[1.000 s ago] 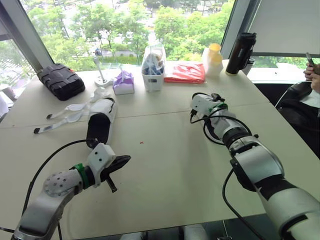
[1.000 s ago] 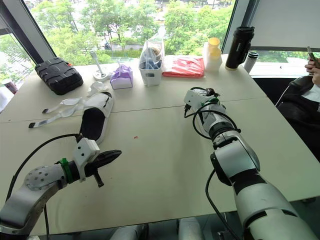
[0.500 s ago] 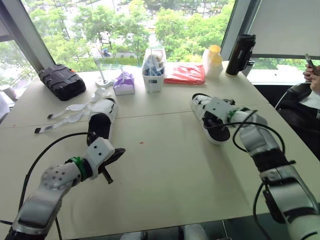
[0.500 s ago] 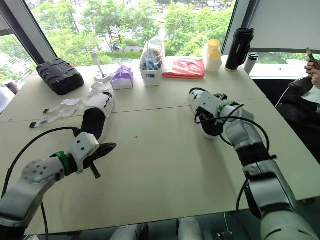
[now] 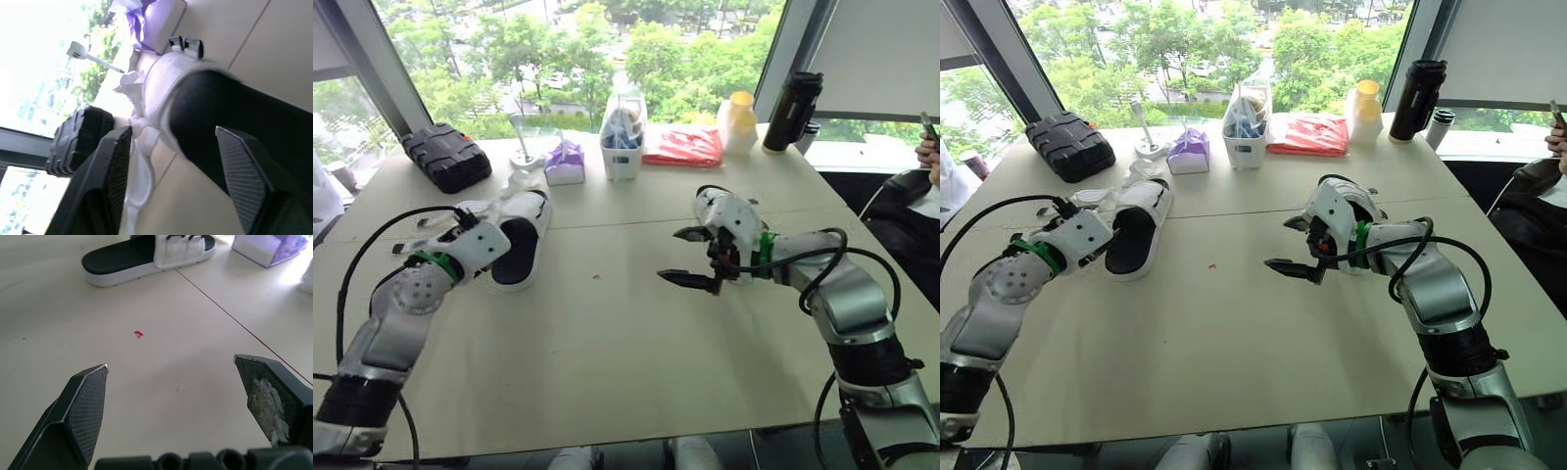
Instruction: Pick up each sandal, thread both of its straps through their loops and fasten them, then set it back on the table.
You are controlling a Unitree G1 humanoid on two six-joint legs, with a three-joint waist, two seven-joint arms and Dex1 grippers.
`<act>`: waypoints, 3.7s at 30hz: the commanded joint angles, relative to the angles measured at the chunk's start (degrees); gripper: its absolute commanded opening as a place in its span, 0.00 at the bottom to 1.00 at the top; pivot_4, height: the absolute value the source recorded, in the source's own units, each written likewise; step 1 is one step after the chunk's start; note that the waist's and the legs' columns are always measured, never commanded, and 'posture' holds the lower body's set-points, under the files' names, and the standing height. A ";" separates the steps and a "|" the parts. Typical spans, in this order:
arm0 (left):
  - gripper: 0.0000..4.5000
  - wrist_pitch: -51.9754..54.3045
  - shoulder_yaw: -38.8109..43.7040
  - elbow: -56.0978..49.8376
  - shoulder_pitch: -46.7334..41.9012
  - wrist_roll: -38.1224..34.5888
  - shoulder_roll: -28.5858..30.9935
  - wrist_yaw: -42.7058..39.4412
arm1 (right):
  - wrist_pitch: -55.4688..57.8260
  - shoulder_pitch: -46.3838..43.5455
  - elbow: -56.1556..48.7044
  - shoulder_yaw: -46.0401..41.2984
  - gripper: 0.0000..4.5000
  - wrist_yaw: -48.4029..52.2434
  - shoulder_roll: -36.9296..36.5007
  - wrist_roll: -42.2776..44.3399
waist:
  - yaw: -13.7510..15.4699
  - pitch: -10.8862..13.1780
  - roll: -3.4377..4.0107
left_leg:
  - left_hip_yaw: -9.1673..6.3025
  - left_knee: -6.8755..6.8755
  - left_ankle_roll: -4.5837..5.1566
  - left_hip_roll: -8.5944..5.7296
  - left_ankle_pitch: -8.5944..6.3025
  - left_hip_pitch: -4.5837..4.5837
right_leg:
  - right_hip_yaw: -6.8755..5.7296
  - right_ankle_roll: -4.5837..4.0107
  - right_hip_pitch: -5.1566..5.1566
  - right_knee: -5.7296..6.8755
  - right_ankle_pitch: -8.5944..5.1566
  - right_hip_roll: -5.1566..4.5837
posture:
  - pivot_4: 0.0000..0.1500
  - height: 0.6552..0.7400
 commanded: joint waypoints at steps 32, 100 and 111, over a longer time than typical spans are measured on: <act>0.03 -22.18 -21.74 71.12 -40.39 21.49 -14.24 25.94 | -6.39 -3.42 3.00 5.17 1.00 -8.30 0.51 -0.95 | -0.08 -0.05 -0.12 | 0.05 0.70 -0.34 -0.32 0.21 -0.90 | -0.06 0.12 -0.81 0.68 0.14 -0.11 | 1.00 1.00; 0.99 -95.81 -32.85 54.49 -31.18 34.24 7.60 29.62 | -11.76 -3.34 7.84 5.42 1.00 -7.81 -3.63 -3.26 | -0.37 -0.04 -0.19 | 0.07 0.97 -0.04 -0.46 0.06 -0.97 | -0.04 0.14 -0.83 0.87 0.15 -0.23 | 1.00 1.00; 0.99 -48.31 -25.38 31.98 -9.42 -38.01 10.91 -23.07 | -13.70 -3.43 8.94 6.12 1.00 -6.91 -2.60 -3.25 | -0.46 -0.11 -0.07 | -0.12 1.02 0.08 -0.23 -0.01 -0.88 | 0.01 0.14 -0.76 0.97 0.14 -0.29 | 1.00 1.00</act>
